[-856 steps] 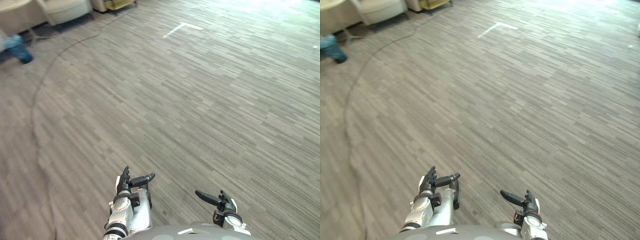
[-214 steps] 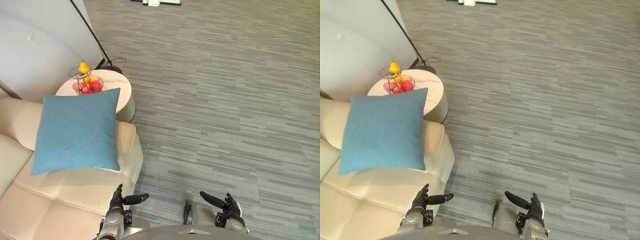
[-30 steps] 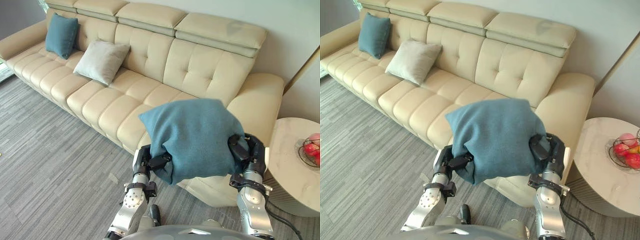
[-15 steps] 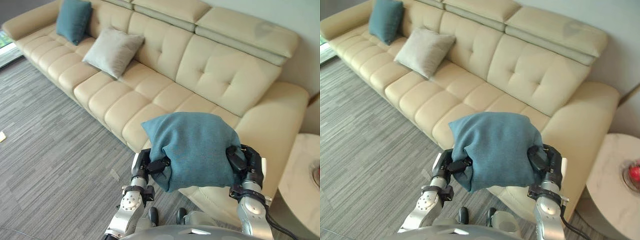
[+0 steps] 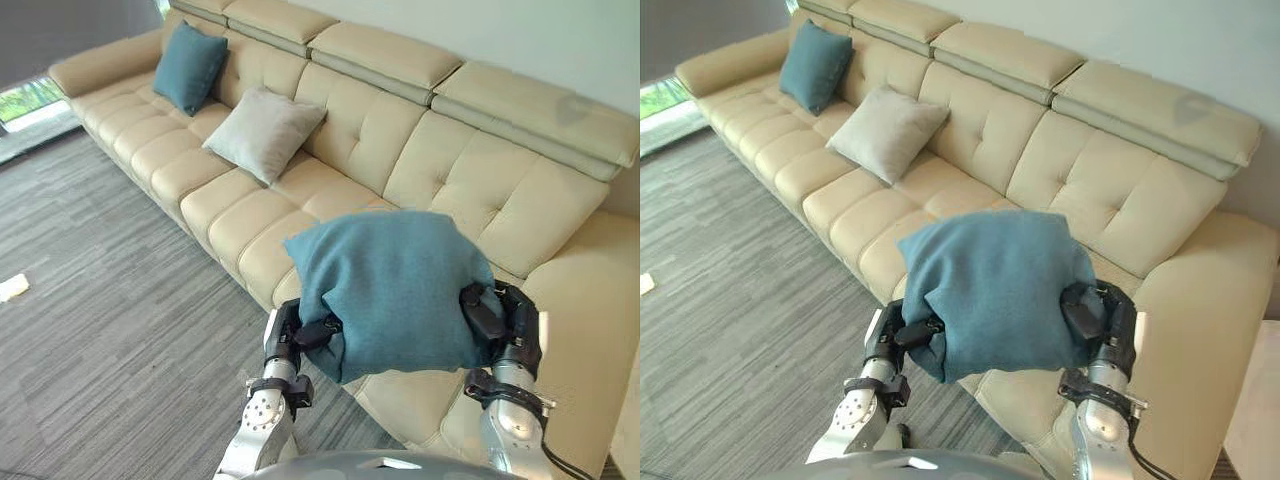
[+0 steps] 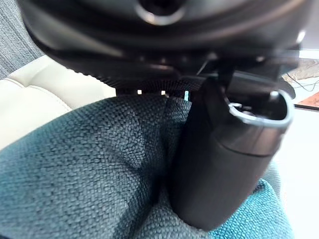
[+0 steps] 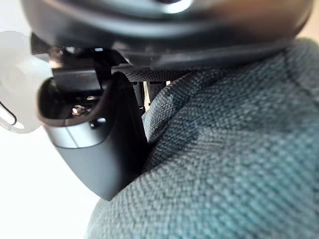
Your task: Pick up cushions and gather them together orderly.
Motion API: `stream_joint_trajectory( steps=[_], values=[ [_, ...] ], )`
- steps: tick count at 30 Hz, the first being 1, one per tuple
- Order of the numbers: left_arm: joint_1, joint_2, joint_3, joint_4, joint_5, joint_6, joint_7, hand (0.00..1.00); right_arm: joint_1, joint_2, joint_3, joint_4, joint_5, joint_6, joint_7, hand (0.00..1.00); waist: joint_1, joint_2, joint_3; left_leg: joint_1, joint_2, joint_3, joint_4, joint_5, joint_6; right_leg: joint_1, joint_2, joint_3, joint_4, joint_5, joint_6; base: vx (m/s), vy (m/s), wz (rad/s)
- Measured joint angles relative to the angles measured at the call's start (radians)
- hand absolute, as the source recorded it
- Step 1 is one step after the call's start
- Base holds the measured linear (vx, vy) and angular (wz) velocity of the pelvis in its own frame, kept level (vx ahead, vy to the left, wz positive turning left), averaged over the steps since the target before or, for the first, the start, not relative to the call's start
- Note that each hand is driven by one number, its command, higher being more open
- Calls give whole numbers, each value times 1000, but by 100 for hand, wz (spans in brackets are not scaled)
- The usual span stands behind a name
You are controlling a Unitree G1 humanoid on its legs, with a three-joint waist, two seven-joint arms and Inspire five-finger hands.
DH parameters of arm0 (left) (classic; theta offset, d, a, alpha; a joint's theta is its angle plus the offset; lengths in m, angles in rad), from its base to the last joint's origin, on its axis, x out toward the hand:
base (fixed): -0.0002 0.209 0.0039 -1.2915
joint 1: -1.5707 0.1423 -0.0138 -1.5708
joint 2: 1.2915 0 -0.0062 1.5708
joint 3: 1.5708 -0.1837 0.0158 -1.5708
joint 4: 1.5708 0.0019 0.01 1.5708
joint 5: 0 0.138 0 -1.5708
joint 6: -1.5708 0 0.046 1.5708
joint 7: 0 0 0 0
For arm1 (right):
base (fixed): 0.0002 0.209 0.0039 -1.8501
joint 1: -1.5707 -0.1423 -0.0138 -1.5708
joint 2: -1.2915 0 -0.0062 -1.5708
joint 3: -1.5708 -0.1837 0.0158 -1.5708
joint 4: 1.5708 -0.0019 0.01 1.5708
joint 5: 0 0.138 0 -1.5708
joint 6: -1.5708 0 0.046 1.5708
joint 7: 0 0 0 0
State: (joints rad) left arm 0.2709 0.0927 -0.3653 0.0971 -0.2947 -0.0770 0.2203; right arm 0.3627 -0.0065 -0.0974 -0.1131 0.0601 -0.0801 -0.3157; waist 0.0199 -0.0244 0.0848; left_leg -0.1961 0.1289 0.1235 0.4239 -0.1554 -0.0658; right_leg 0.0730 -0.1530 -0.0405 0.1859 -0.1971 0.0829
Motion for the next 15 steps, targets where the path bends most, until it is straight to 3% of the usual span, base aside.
stream_joint_trajectory(
  steps=[2,5,7,9,10,12,13,15],
  values=[
    [-1,0,-1,0,0,0,0,0,-4,0,0,5,0,0,0,0,3,-5,-1,7,-25,17,5,-31,13,-29,-21,53,24,0,0,22,224,-51],
    [-2,2,0,0,0,0,3,0,-56,-6,0,74,-2,0,0,0,7,-13,4,34,-24,99,-4,-53,30,-139,-30,131,174,0,0,-18,167,-86],
    [-2,19,0,7,0,0,11,0,-94,-12,3,151,-2,0,1,0,5,-33,11,91,-28,178,-48,-62,30,-208,-52,108,277,14,3,-17,173,-122],
    [-1,35,8,19,0,0,11,0,-117,-26,14,223,-3,0,5,0,-5,-32,9,146,-34,235,-120,-46,30,-236,-55,53,275,33,2,11,89,-98],
    [-4,36,21,19,0,0,11,0,-125,-33,23,247,-2,0,7,0,-26,-35,8,148,-40,247,-139,-36,29,-249,-49,8,247,34,1,57,9,-68],
    [-12,37,29,20,0,0,11,0,-153,-45,26,291,-2,0,13,0,-44,-29,12,146,-43,213,-152,-25,32,-272,-42,-60,210,35,-5,108,-65,-73],
    [-27,35,31,34,0,2,11,0,-164,-50,26,312,-2,2,15,0,-50,-4,17,138,-27,152,-162,-23,27,-236,4,-61,90,78,9,143,-143,-50],
    [-29,35,30,36,2,5,3,0,-160,-63,25,321,0,5,15,0,-63,9,19,156,-19,112,-199,-7,8,-203,32,-65,25,108,-15,163,-140,-31]
  ],
)
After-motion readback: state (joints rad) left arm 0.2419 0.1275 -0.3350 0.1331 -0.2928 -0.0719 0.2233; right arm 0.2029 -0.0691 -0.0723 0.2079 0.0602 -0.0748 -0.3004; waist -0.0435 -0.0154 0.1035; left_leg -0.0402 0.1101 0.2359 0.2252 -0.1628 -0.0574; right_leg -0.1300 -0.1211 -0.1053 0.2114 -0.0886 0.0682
